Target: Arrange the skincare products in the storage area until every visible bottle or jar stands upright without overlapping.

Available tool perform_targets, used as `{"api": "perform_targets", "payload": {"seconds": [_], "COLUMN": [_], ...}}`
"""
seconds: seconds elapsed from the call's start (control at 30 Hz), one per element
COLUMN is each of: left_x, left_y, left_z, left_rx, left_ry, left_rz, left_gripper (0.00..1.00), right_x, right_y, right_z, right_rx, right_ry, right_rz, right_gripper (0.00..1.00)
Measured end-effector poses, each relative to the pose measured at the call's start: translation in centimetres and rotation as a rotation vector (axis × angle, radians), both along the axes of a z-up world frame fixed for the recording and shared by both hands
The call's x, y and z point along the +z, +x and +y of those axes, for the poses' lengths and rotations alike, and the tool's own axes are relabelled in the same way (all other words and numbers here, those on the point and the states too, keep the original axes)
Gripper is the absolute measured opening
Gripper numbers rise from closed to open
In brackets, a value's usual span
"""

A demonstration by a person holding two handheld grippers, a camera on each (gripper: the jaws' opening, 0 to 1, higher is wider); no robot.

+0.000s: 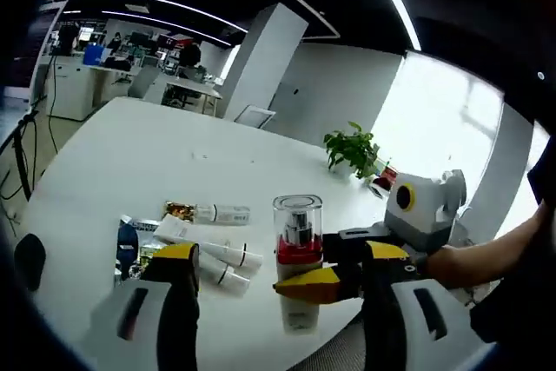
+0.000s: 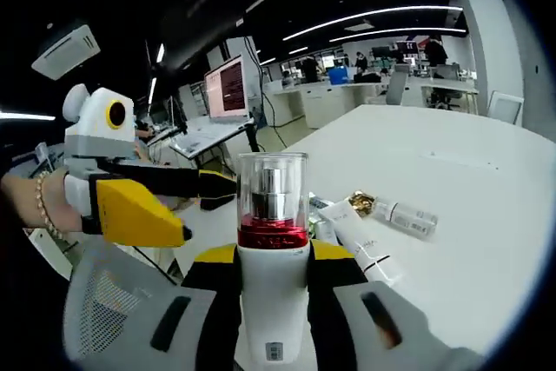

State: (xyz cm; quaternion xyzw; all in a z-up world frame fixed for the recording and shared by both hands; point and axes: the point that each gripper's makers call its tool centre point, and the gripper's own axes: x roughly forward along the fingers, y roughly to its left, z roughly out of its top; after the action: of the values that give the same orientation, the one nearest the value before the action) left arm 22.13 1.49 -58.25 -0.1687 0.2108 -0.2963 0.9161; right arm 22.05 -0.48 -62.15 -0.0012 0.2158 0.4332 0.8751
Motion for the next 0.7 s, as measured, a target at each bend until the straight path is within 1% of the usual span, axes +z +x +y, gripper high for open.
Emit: {"api": "perform_targets", "payload": {"seconds": [0.07,0.13,0.23,0.3,0.4,0.43,0.6,0.7], "left_x": [0.4,0.8,0.9,1.7,2.7,2.9,4.0,4.5], "left_y": [0.3,0.4,0.5,0.7,1.0,1.1,1.1,1.1], "left_z": [-0.9,-1.7,-2.4,-2.6,-3.0,-3.2,-4.2,-4.5], "left_rx": [0.004,0.007,0.005,0.015,0.021,0.02,0.017,0.018], "left_ry": [-0.019,-0.036,-0.041,-0.06,-0.059,-0.059,-0.049,-0.053], "left_rz": [0.003,0.009,0.032,0.017,-0.007,-0.015,-0.042,-0.048], "left_gripper": [0.65,0.63,0.57,0.54,0.49,0.47,0.41,0.38], "right_x": [1.4,2.1,3.5,4.2,4.9,5.4,6.4,7.0], "right_y": [-0.4,0.0,0.3,0.4,0.5,0.5,0.5,0.4], "right_z": [0.0,-0.3,-0.6,-1.0,-1.4,-1.5,-1.6,-1.5], "right_rx": [-0.016,-0.037,-0.074,-0.103,-0.127,-0.132,-0.136,-0.128], "right_ry": [0.005,0.002,-0.004,0.002,0.02,0.02,-0.001,-0.006], "right_rz": [-0.027,-0.057,-0.105,-0.118,-0.129,-0.143,-0.183,-0.204], "right_gripper": [0.27,0.28,0.28,0.28,0.28,0.28,0.28,0.28]}}
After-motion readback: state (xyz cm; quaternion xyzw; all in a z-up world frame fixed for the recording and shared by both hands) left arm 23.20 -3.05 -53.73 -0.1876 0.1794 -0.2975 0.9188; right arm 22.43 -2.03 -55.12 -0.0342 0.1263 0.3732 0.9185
